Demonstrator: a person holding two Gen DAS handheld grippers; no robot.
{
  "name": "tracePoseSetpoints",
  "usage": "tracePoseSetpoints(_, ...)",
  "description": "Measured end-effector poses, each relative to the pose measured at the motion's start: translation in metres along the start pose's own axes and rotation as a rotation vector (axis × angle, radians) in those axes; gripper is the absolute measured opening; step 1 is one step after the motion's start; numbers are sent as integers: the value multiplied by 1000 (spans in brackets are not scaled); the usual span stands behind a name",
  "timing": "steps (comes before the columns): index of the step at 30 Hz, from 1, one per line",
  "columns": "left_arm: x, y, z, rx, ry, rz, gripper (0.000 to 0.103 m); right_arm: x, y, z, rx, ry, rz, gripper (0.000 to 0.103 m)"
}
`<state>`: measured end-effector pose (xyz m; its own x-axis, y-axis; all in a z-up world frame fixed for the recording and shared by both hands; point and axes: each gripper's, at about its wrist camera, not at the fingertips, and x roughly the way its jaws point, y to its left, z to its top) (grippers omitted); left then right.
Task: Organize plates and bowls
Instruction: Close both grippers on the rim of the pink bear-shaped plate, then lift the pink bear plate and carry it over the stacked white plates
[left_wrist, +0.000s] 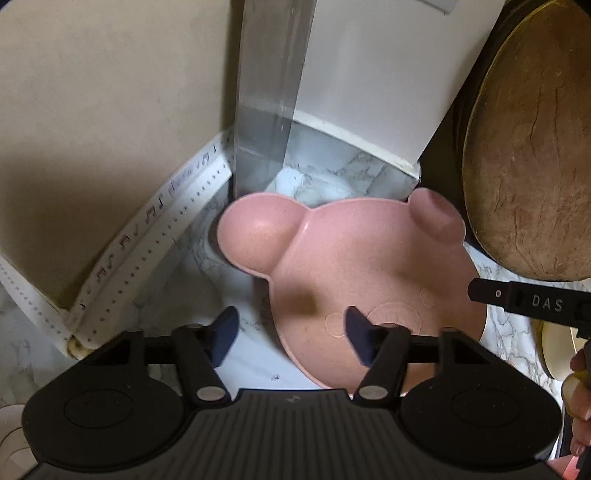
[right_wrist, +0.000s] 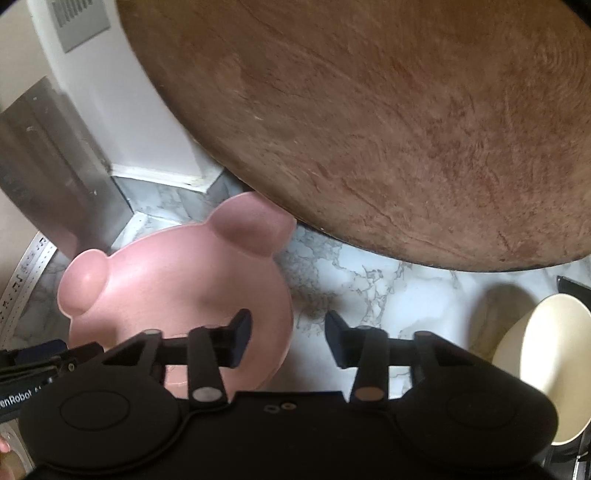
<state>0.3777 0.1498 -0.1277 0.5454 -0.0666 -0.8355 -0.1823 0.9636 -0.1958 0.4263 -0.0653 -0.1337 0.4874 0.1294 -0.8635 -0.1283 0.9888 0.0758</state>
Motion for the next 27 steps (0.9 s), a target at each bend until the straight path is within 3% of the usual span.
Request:
tracePoseSetpoints(6, 4, 0, -1, 5, 8, 3, 35, 8, -1, -1, 3, 15, 9, 25)
tracePoseSetpoints(8, 5, 0, -1, 10, 7, 8, 30, 8, 0, -1, 4, 12, 16, 14)
tracePoseSetpoints(12, 5, 0, -1, 15, 10, 8, 17, 6, 3, -2, -5, 6, 9, 11)
tracePoseSetpoints(16, 4, -1, -3, 21, 4, 21, 14, 4, 3, -4, -3, -4, 4, 6)
tracePoseSetpoints(27, -18, -2, -3, 35, 1, 29, 14, -26, 4, -9, -13, -54, 56, 6)
